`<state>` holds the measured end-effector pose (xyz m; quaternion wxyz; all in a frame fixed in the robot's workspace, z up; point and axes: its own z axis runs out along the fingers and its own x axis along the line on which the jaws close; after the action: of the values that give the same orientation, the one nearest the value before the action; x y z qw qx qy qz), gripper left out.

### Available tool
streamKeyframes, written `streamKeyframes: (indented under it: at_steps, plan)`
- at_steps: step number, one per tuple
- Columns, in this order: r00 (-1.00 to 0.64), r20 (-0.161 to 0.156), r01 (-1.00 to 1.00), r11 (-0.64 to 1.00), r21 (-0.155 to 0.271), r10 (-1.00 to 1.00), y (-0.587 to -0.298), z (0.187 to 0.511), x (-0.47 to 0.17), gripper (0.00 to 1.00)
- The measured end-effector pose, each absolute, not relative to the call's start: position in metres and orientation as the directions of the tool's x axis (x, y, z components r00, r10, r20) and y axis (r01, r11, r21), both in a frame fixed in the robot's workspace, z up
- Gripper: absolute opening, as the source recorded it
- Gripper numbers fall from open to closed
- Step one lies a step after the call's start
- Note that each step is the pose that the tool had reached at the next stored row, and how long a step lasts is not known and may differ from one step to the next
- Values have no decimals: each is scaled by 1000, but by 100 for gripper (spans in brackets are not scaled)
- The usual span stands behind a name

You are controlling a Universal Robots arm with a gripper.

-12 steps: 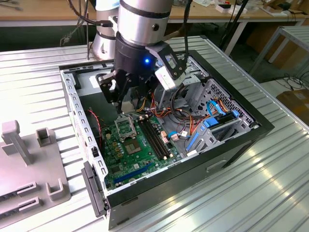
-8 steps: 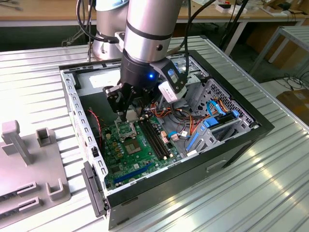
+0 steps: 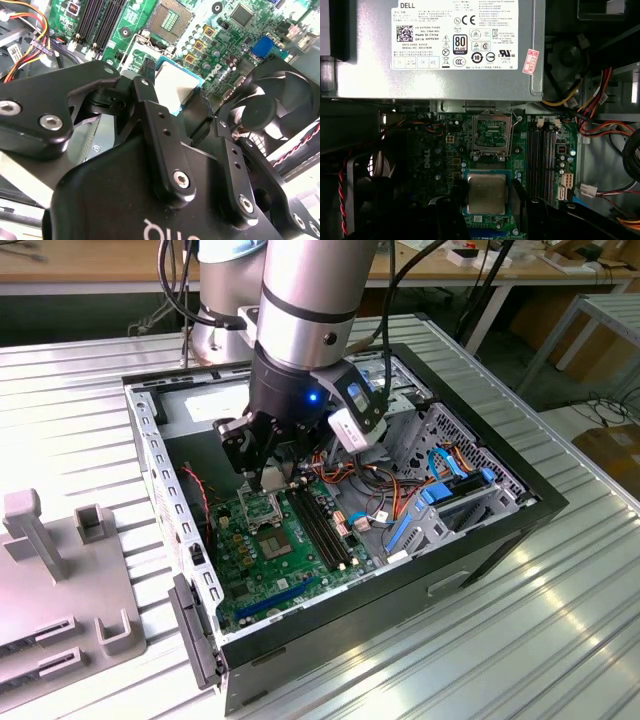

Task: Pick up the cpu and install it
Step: 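Pick up the cpu and move it towards the insertion slot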

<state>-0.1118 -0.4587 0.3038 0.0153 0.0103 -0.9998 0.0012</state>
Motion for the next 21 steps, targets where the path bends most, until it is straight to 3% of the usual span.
streamKeyframes:
  at_steps: [21]
  plan:
    - [-999, 33, -20, 1000, -2, -20, -478, 268, -103, 47]
